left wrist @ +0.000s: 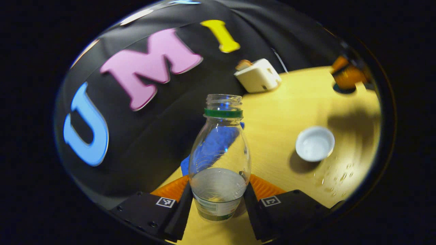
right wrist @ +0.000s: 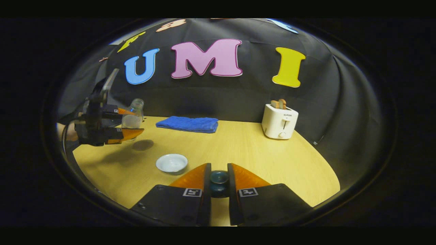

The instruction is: Open the teacup lid with one hand, grasp the water bottle and pour water into the teacup with the other hand; after pouring, place the water bottle on the coaster and then close the teacup lid.

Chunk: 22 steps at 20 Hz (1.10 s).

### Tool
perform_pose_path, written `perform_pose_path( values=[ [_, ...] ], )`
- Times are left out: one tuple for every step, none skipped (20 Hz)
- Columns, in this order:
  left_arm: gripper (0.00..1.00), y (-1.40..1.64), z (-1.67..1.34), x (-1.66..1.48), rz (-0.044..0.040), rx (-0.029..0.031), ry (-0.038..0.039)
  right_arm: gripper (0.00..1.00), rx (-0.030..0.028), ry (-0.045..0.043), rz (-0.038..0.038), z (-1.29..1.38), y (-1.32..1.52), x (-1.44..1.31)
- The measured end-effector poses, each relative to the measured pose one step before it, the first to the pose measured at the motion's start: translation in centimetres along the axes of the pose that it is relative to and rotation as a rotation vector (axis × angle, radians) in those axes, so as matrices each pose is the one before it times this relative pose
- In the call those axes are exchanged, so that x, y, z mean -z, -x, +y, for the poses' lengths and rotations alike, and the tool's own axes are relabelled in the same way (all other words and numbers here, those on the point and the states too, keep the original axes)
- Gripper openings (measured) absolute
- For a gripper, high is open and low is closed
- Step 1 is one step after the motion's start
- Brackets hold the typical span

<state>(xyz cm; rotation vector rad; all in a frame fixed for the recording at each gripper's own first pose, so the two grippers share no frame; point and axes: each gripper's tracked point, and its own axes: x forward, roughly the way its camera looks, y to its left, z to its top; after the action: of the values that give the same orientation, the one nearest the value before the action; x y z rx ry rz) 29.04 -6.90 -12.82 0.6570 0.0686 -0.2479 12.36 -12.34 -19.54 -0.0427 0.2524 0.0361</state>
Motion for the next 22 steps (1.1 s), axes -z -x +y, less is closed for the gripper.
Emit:
perform_pose_path(
  values=[
    [0.76,-0.432,-0.009,-0.198,-0.01993,-0.00327,0.08294,0.24,-0.00688,-0.00590,-0.00582,0.587,-0.094,-0.313],
    [0.76,-0.538,0.044,0.167,-0.01664,0.00461,0.07838,0.24,-0.00569,-0.00752,-0.00438,0.488,-0.237,-0.371],
    [0.76,-0.459,0.050,0.266,-0.01393,0.01090,0.08280,0.24,-0.00486,-0.00736,-0.00071,0.566,-0.152,-0.100],
    [0.76,-0.270,-0.182,0.080,-0.01912,0.01498,0.09324,0.24,-0.00523,-0.00760,-0.00052,0.516,-0.231,-0.069],
    [0.76,-0.528,0.147,-0.223,-0.02744,-0.00650,0.11673,0.24,-0.00311,-0.00896,0.00730,0.546,-0.371,0.020],
    [0.76,-0.176,-0.056,-0.048,-0.01597,-0.00895,0.06835,0.24,0.00314,-0.00824,0.00594,0.274,-0.144,0.087],
    [0.76,0.097,-0.083,-0.301,-0.00870,-0.00807,0.04297,0.24,0.00430,-0.00995,-0.00020,0.218,-0.269,-0.246],
    [0.76,0.024,-0.033,-0.042,-0.00353,-0.00939,0.02273,0.24,0.00428,-0.01108,-0.00508,0.221,-0.159,-0.348],
    [0.76,0.221,-0.264,-0.274,-0.00408,0.00255,0.01854,0.24,0.00404,-0.01018,-0.00664,0.181,-0.167,-0.320],
    [0.76,-0.413,0.046,0.522,0.00089,0.01028,0.02393,0.24,0.00387,-0.00794,-0.00709,0.158,-0.104,-0.306],
    [0.76,-0.941,0.420,0.791,0.00253,-0.00054,0.02300,0.24,0.00194,-0.00541,-0.00397,0.160,-0.067,-0.150],
    [0.76,-0.527,0.180,0.659,0.00118,0.00759,0.01807,0.24,0.00155,-0.00321,-0.00230,0.149,-0.130,-0.074],
    [0.76,-0.248,0.413,0.622,0.00082,-0.00625,0.00975,0.24,0.00082,-0.00060,0.00106,0.079,-0.103,0.019],
    [0.76,-0.127,0.187,0.479,0.00701,-0.00170,0.00840,0.24,0.00019,0.00072,0.00377,0.115,-0.089,0.135],
    [0.76,0.357,-0.010,0.552,0.00889,-0.00224,0.00556,0.24,-0.00124,0.00128,0.00430,0.126,-0.108,0.107],
    [0.77,0.277,-0.016,-0.434,-0.02147,-0.00099,-0.00824,0.24,-0.00168,0.00159,0.00533,0.169,0.010,0.138],
    [0.76,-0.041,-0.059,0.333,0.00639,0.00016,-0.01309,0.21,-0.00170,0.00169,0.00529,0.140,-0.056,0.172],
    [0.77,0.319,-0.109,0.115,0.00222,0.00021,-0.01567,0.24,-0.00051,0.00144,0.00285,0.107,-0.102,0.067],
    [0.79,-0.205,-0.273,-0.215,-0.00152,0.00217,-0.01610,0.24,-0.00410,-0.00230,0.00034,0.319,-0.083,-0.030],
    [0.79,0.087,-0.156,0.177,0.00493,-0.00002,-0.00824,0.24,-0.00422,-0.00176,-0.00007,0.212,0.093,0.007],
    [0.82,-0.054,-0.090,0.060,0.00756,-0.01011,-0.00466,0.24,-0.00394,0.00054,0.00020,0.168,0.033,0.005],
    [0.82,0.086,0.098,-0.117,0.00349,-0.01376,-0.00815,0.24,-0.00323,0.00325,0.00102,0.170,0.086,0.011]
  ],
)
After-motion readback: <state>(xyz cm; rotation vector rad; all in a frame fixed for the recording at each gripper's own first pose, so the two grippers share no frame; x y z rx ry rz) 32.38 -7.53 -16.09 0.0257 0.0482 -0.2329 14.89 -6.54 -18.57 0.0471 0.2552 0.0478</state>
